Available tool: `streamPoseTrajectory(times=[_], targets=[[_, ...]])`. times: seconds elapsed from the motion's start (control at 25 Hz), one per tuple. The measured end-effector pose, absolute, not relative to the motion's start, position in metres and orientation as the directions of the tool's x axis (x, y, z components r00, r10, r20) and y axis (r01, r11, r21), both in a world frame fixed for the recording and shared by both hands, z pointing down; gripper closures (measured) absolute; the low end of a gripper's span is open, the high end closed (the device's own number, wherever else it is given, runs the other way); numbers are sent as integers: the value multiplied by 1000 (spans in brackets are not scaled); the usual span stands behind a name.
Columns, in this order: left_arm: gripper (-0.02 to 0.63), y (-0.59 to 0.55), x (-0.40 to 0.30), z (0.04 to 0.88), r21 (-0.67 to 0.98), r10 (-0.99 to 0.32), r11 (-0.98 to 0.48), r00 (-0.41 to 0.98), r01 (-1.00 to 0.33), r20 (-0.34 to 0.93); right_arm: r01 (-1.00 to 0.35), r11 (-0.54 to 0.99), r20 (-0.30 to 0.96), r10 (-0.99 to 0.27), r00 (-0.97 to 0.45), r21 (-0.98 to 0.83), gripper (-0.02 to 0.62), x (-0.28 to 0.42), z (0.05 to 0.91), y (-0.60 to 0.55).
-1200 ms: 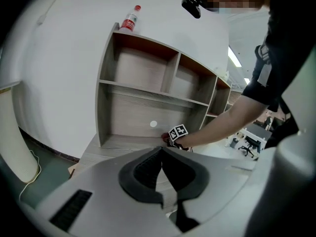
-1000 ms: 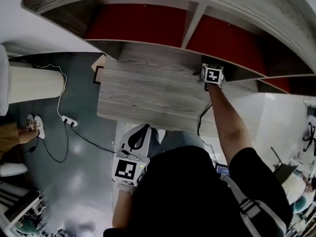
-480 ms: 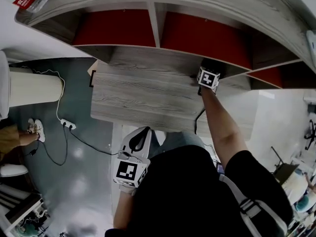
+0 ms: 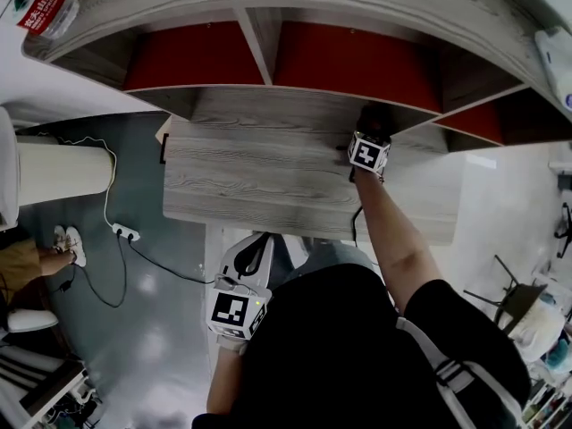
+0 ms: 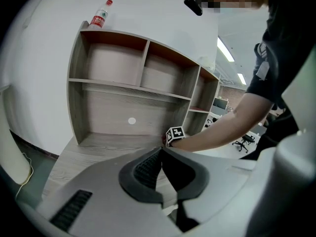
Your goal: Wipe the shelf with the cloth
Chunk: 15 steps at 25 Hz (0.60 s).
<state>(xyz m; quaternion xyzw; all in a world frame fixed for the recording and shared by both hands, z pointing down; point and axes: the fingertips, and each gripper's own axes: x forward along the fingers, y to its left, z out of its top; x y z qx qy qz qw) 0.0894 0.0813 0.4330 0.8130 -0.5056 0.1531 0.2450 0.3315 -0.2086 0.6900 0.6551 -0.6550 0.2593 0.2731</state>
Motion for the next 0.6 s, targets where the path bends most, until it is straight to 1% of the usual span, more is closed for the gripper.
streamPoseTrajectory(times=[0.28, 0.36, 0.44, 0.52, 0.6], targets=[[598, 76, 100, 436, 249, -736, -396, 468, -884, 490, -999, -23, 697, -717, -15, -45, 440, 333, 689, -197], [598, 74, 104, 436, 249, -733, -405, 475, -880, 487, -991, -58, 699, -714, -46, -124, 440, 334, 688, -198], [598, 73, 106, 436, 246, -727, -414, 481, -876, 490, -965, -98, 679, -728, -97, -242, 443, 333, 683, -202], [598, 74, 109, 436, 243, -721, -422, 486, -873, 495, -924, -138, 636, -760, -132, -356, 446, 334, 677, -203], [598, 74, 110, 435, 241, -717, -426, 488, -872, 497, -873, -182, 585, -799, -138, -454, 448, 337, 670, -203]])
